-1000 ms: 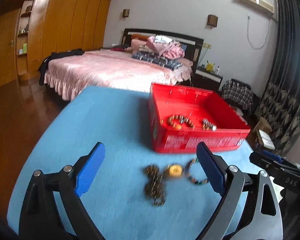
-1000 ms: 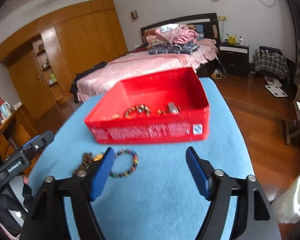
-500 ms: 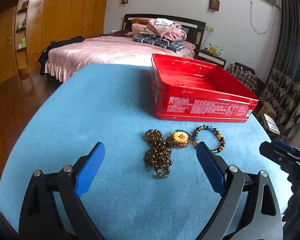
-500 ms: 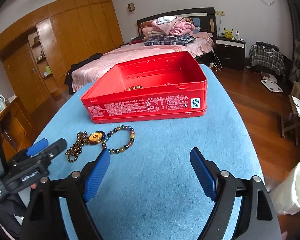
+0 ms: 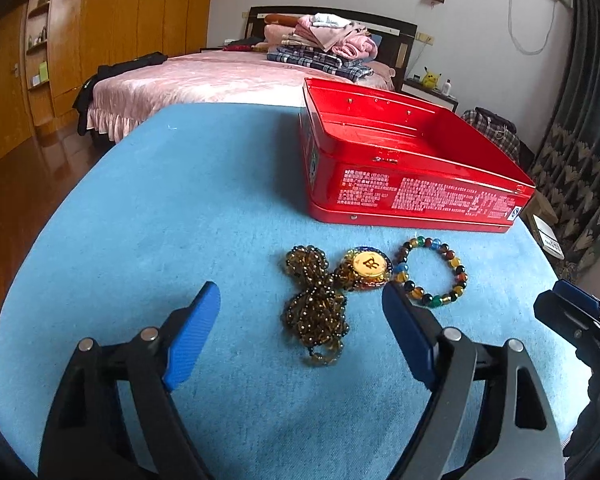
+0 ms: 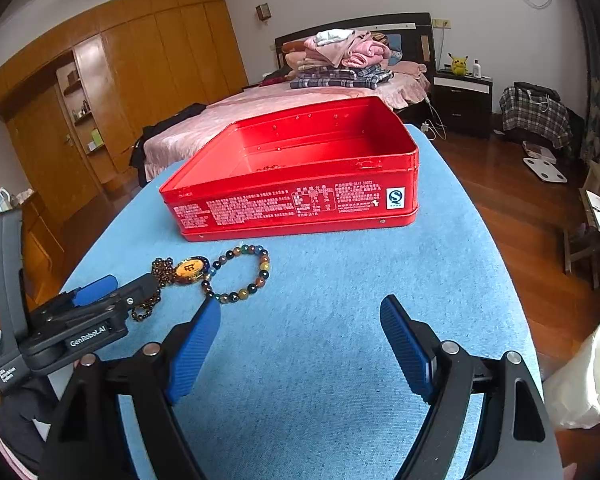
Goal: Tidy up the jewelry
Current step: 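Withdraw both open tools from the tin back toward the remaining jewelry, then grasp the brown bead necklace with the gold pendant using the left tool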
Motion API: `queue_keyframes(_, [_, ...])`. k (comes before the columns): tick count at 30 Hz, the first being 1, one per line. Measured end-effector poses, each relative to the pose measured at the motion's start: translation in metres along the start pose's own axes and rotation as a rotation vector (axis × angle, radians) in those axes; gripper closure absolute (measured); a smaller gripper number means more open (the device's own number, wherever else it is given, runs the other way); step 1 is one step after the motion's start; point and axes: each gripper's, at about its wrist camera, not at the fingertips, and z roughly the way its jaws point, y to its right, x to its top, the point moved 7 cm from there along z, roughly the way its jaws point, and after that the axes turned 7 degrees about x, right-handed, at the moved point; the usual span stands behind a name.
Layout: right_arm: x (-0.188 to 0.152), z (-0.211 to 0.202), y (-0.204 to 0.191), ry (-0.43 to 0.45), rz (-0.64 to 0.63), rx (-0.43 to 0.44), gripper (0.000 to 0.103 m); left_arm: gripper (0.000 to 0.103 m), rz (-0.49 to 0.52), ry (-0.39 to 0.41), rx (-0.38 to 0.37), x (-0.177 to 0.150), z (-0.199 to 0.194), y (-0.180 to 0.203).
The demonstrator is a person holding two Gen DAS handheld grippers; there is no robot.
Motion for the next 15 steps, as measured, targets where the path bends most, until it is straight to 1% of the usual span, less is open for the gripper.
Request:
queue_keyframes(5, [-0.0007, 0.0009, -0.0001, -0.001, 0.000, 0.000, 0.022, 0.024, 0.003, -0.025, 0.002, -0.0016, 0.0045, 0.0028])
queue_keyframes(11, [-0.0018, 0.0023, -0.0009, -0.005, 0.001, 0.002, 0.022, 0.029, 0.015, -0.059, 0.009, -0.0040, 0.0099, 0.0045])
queue_keyframes(14, [-0.0039, 0.0036, -0.0003, -0.008, 0.003, 0.001, 0.018, 0.030, 0.026, -0.064, 0.011, -0.0044, 0.0096, 0.0054])
queue_keyframes(15, [-0.0046, 0.0043, -0.0006, -0.010, 0.003, 0.001, 0.018, 0.033, 0.030, -0.067, 0.010, -0.0045, 0.0100, 0.0061])
